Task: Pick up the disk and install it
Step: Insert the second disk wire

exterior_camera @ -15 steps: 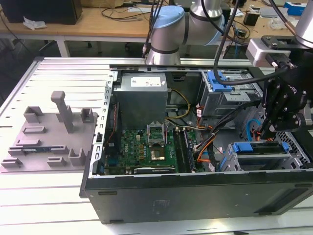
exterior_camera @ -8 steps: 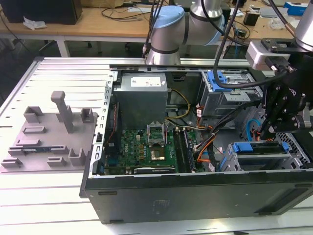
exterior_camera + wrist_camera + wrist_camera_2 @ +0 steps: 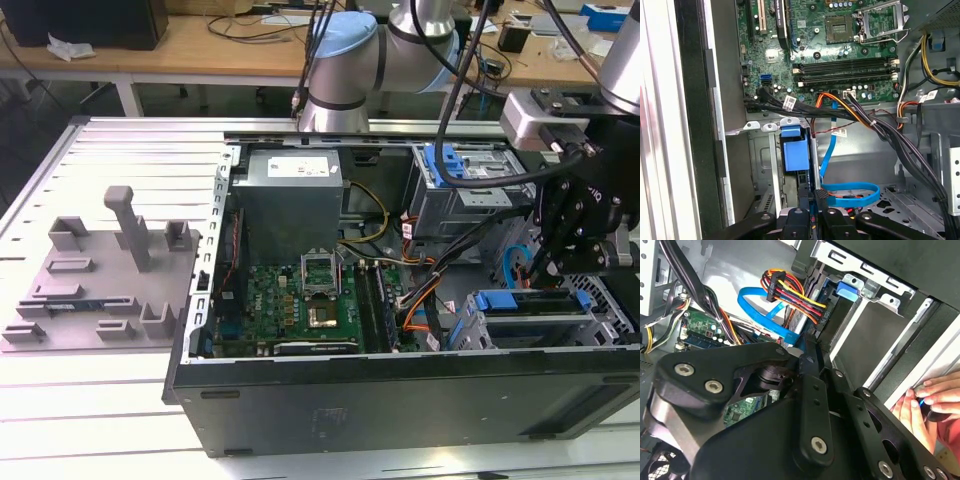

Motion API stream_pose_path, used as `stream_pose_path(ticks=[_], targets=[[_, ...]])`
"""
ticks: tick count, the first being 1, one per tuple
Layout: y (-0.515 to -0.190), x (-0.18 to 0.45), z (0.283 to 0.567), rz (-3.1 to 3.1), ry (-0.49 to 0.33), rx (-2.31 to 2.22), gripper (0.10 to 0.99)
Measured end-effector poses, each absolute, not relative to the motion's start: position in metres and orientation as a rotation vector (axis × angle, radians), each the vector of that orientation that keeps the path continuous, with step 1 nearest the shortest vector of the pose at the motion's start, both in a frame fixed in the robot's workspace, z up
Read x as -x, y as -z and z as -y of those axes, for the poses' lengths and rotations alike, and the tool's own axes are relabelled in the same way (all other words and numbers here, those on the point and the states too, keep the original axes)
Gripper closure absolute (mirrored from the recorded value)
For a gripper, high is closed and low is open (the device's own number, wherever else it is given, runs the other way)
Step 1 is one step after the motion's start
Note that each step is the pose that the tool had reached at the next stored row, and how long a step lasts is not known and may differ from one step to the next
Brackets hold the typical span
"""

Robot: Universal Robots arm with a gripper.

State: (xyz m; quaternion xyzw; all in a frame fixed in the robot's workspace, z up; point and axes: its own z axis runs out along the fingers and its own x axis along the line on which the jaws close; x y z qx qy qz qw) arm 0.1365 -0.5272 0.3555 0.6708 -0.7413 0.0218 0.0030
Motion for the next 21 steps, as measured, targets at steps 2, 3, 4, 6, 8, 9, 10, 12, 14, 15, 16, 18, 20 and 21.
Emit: stream_pose_path(ticks=[2, 3, 4, 6, 8, 9, 10, 12, 14, 15, 16, 18, 20, 21], targets=[[-0.3553, -0.1365, 0.5273, 2.323, -0.068, -2.107, 0.925], [-0.3553, -0.1364, 0.5280, 2.318, -0.071, -2.116, 0.925], [-0.3554, -0.1364, 0.5284, 2.315, -0.072, -2.121, 0.925], [-0.3553, -0.1361, 0.5294, 2.305, -0.077, -2.139, 0.925], [-0.3552, -0.1356, 0.5295, 2.299, -0.077, -2.145, 0.925], [-0.3553, -0.1356, 0.5295, 2.299, -0.077, -2.145, 0.925], [-0.3552, -0.1356, 0.5295, 2.299, -0.077, -2.145, 0.925], [-0.3552, -0.1356, 0.5295, 2.299, -0.077, -2.145, 0.925], [-0.3550, -0.1356, 0.5293, 2.299, -0.077, -2.145, 0.925], [-0.3548, -0.1356, 0.5292, 2.299, -0.077, -2.145, 0.925], [-0.3546, -0.1356, 0.5291, 2.299, -0.077, -2.146, 0.925], [-0.3541, -0.1356, 0.5290, 2.298, -0.077, -2.146, 0.925], [-0.3538, -0.1358, 0.5289, 2.298, -0.077, -2.146, 0.925], [-0.3534, -0.1360, 0.5289, 2.298, -0.077, -2.147, 0.925]])
